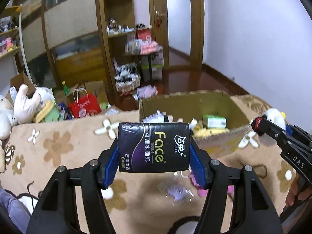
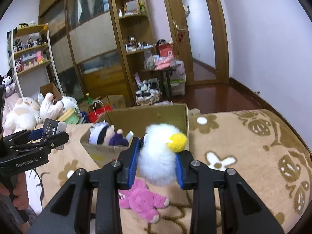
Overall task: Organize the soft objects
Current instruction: 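Lift the chick plush and Face pack up and carry both over the box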
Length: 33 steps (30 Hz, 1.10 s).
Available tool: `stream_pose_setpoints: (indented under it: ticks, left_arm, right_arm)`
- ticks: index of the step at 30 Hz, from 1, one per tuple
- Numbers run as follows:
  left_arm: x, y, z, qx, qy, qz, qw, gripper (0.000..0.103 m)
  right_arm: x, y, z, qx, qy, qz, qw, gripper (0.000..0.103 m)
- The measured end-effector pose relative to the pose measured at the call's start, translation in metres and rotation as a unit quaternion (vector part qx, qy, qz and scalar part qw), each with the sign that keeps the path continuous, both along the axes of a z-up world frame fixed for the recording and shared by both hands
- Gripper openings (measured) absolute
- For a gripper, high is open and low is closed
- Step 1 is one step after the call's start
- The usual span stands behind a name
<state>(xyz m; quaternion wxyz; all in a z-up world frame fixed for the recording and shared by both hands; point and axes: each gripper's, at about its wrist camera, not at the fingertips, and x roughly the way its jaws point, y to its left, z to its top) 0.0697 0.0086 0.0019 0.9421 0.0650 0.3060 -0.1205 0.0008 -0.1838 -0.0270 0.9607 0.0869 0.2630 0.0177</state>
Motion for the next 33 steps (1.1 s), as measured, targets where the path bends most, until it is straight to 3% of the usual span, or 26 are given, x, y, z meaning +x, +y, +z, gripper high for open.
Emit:
stream_pose_setpoints:
  ticks: [8, 16, 23, 33]
  left_arm:
    - [0.01, 0.001, 0.015, -0.004, -0.04, 0.004, 0.9992, 0.063]
    - [0.029, -0.009, 0.022, -0.004, -0.076, -0.01, 0.9971, 0.063]
    - [0.043, -0.02, 0.014, -0.001, -0.083, -0.023, 0.9963, 0.063]
    - [0.068, -0.03, -0.014, 0.003, -0.056, -0.044, 0.9975, 0.063]
  right_arm:
    - [0.004, -0.007, 0.018, 0.014, -0.043, 0.006, 0.999, 0.034]
    - [0.016, -0.005, 0.017, 0.014, -0.055, 0.01, 0.998, 0.035]
    - [0.034, -0.006, 0.014, 0.019, -0.063, 0.014, 0.998, 0.035]
    - [0.063, -0.004, -0.008, 0.023, -0.048, 0.023, 0.998, 0.035]
